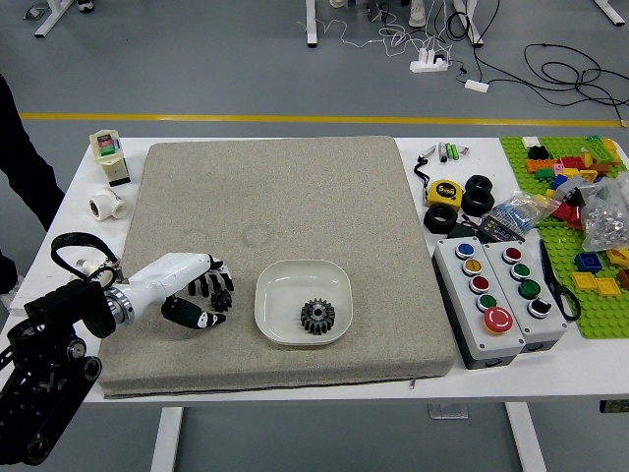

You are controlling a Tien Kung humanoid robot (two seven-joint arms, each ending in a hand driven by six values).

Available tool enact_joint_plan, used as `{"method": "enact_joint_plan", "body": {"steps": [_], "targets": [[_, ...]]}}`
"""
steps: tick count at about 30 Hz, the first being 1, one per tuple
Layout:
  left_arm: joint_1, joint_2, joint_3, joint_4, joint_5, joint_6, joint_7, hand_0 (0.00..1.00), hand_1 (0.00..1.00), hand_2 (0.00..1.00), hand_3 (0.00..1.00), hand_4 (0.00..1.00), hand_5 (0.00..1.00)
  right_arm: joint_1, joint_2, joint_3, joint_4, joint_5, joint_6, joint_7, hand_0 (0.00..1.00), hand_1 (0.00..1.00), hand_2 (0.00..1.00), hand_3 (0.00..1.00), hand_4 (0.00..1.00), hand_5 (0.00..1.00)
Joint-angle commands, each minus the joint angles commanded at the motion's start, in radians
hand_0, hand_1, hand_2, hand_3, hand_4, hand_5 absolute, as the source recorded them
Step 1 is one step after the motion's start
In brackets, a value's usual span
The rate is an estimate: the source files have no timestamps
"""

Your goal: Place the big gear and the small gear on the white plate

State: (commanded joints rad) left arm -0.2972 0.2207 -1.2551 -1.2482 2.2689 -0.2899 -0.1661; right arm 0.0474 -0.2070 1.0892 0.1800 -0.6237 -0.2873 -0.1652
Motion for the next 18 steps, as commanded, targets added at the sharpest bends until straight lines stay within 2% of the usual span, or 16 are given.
{"method": "enact_joint_plan", "body": {"steps": [2, 3, 8, 9, 18], "targets": [[0.0, -0.001, 0.001, 0.0, 0.0, 0.011, 0.004, 0.293, 0.355, 0.433, 0.543, 0.68, 0.025, 0.0, 0.0, 0.0, 0.0, 0.0, 0.0, 0.0, 0.612, 0.607, 0.695, 0.568, 0.768, 0.735], [-0.001, -0.001, 0.001, -0.001, 0.0, 0.013, 0.005, 0.233, 0.28, 0.373, 0.536, 0.634, 0.002, 0.0, 0.0, 0.0, 0.0, 0.0, 0.0, 0.0, 0.612, 0.607, 0.695, 0.568, 0.768, 0.735], [-0.002, 0.0, 0.002, -0.005, 0.0, 0.03, 0.01, 0.233, 0.28, 0.373, 0.536, 0.634, 0.002, 0.001, -0.001, -0.001, 0.0, 0.001, 0.0, 0.001, 0.612, 0.607, 0.695, 0.568, 0.768, 0.735], [-0.002, 0.0, 0.002, -0.006, 0.0, 0.035, 0.011, 0.218, 0.256, 0.349, 0.521, 0.59, 0.002, 0.001, -0.001, -0.001, 0.0, 0.001, 0.0, 0.001, 0.611, 0.607, 0.695, 0.568, 0.767, 0.734], [-0.002, 0.0, 0.002, -0.034, 0.0, 0.057, 0.015, 0.214, 0.246, 0.34, 0.515, 0.589, 0.002, 0.002, -0.001, -0.003, 0.0, 0.002, 0.001, 0.001, 0.612, 0.607, 0.694, 0.568, 0.767, 0.734]]}}
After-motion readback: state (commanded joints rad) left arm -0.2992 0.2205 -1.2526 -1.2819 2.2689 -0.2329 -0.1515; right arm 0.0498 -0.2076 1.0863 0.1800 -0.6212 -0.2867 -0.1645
